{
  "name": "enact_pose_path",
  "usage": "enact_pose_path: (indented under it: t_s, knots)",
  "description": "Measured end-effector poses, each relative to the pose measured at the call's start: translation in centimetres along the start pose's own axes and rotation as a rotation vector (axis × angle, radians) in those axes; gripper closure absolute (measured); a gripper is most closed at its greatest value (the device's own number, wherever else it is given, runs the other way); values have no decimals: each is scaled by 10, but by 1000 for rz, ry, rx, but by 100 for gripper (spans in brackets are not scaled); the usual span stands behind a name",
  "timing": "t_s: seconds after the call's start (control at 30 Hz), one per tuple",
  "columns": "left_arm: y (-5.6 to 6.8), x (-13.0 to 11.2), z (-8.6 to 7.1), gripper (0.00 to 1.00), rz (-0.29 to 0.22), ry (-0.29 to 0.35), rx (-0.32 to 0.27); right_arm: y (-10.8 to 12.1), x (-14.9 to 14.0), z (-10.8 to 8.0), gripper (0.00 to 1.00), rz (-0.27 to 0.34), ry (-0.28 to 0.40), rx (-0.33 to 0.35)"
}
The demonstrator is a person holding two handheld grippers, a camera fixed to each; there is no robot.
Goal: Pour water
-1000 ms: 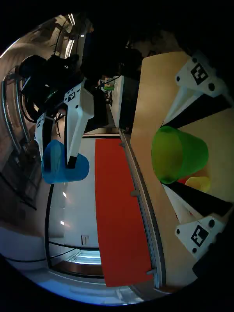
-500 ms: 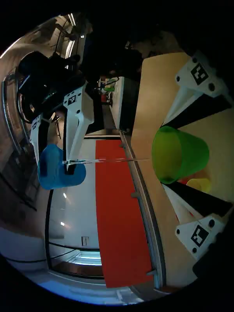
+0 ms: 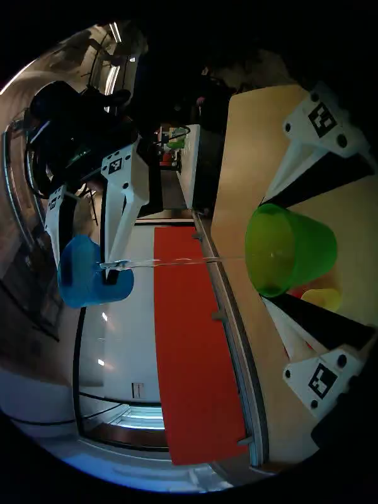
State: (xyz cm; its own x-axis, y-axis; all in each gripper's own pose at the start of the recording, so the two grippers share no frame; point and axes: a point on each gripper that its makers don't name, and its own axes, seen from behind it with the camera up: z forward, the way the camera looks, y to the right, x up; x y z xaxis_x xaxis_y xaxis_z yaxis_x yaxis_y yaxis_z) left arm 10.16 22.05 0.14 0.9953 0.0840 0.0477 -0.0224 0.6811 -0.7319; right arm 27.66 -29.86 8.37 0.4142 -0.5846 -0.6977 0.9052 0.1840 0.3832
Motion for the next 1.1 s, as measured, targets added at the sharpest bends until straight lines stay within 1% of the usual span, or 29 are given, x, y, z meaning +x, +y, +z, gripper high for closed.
enact_pose_path:
  t_s: [1.1]
  knots:
    - [-2,3,-1,11,-2,6,5,10,3,4,9,-133,-7,-18]
